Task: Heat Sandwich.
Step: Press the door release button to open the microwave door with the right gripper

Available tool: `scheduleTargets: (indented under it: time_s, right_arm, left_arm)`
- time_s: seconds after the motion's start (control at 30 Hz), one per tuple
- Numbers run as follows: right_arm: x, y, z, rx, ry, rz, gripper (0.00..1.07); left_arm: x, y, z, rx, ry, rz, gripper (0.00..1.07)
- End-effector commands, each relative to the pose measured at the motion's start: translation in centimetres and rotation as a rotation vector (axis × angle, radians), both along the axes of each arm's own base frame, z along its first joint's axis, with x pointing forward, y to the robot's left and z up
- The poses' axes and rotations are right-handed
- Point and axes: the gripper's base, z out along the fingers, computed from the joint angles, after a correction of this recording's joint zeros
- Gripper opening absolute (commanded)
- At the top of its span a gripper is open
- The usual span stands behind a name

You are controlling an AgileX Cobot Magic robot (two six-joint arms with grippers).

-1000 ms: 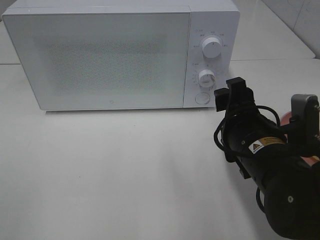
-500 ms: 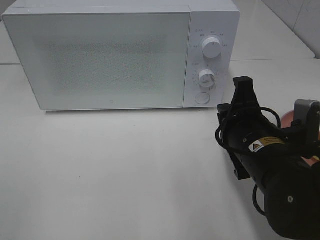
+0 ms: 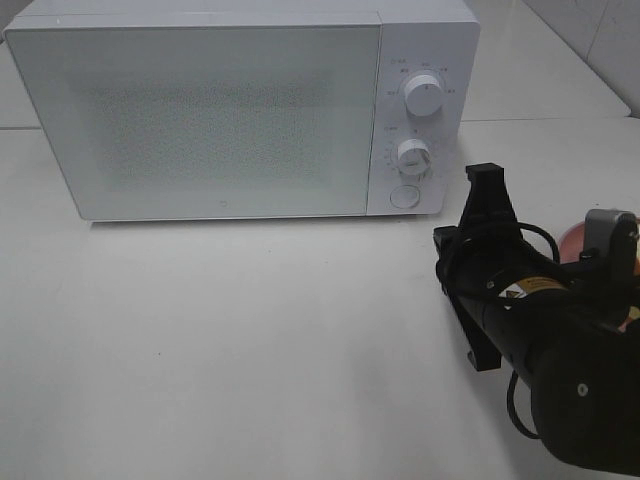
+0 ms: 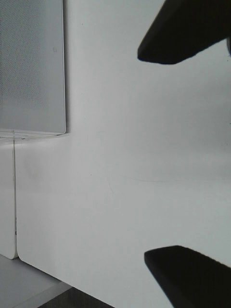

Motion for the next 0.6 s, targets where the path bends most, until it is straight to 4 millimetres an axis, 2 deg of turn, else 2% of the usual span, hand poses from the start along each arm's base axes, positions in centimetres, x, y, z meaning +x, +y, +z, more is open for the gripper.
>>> scheduleTargets:
  time_s: [0.03,0.23,0.4,0.6]
  right_arm:
    - [0.7,-0.4,-0.1,0.007,0.017,-0.012,0.0]
    - [2.6,-0.3,-0.3,0.03,0.036,0.01,0.01]
    - [4.6,0.3,-1.4,0.075,0.045,0.013,0.01]
    - [6.1,0.5,-2.2,0.088,0.067,0.015,0.01]
  left_arm:
    - [-0.4,0.0,0.0,-0.01,-0.03,0.003,0.98]
    - [-0.4,0.0,0.0,-0.01,-0.03,0.003,0.98]
    - [-0.4,0.0,0.0,-0.01,-0.03,0.003,0.98]
    - [-0.4,0.0,0.0,-0.009,-0.03,0.002,0.98]
